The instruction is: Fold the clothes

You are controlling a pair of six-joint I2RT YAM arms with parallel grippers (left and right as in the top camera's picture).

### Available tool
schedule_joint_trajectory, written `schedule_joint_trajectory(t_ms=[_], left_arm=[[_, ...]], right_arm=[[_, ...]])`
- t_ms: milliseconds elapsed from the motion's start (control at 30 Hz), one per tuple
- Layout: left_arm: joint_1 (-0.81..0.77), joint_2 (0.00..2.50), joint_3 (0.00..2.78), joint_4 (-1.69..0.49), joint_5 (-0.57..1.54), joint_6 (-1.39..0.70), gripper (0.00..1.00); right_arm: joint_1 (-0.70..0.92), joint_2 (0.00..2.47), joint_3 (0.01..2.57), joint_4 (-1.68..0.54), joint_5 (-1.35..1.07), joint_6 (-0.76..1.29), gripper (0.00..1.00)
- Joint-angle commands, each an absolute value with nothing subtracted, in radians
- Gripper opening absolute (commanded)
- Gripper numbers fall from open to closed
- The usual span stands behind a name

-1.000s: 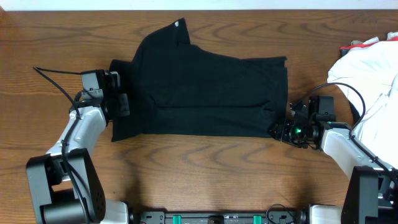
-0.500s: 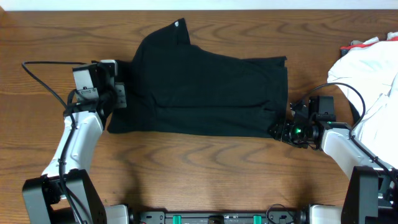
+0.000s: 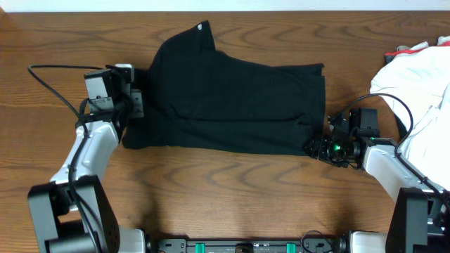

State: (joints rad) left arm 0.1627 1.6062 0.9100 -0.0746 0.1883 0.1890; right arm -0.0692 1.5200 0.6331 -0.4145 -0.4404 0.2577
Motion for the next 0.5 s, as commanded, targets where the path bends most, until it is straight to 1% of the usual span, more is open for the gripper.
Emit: schedule_joint_trajectory(t_ms=[0,33,100,133,167,267,367,467], left_arm=[[0.166,1.628,0.936,-0.058,0.192,0.19,0.41],[0.167,1.627,0.936,-0.057,0.185,0.19,0.56],[0.167,1.62,0.942,-0.062,0.155,0.187,0.73],[0.166,1.614,0.945,-0.063,0.146,0.181,0.76],[0.166,1.607,0.949,-0.066,0.146,0.178,0.78],[0.151,1.584,0.957,-0.08,0.171,0.141,0.78],[0.114,1.584,0.958,-0.137,0.235,0.141,0.76],[0.05,1.611,0.958,-0.202,0.239,0.142,0.74]], right_arm=[[-0.079,1.542,0.606,-0.427,-0.363,0.246,0.49],[-0.079,1.543,0.606,-0.427,-0.363,0.246,0.49],[-0.079,1.543,0.606,-0.427,-0.363,0.246,0.49],[-0.079,1.542,0.606,-0.427,-0.363,0.246,0.49],[-0.079,1.543,0.606,-0.427,-0.363,0.246,0.49],[-0.079,1.542,0.606,-0.426,-0.363,0.246,0.49],[-0.079,1.542,0.606,-0.423,-0.363,0.246,0.49],[-0.079,1.542,0.606,-0.419,-0.363,0.246,0.5]])
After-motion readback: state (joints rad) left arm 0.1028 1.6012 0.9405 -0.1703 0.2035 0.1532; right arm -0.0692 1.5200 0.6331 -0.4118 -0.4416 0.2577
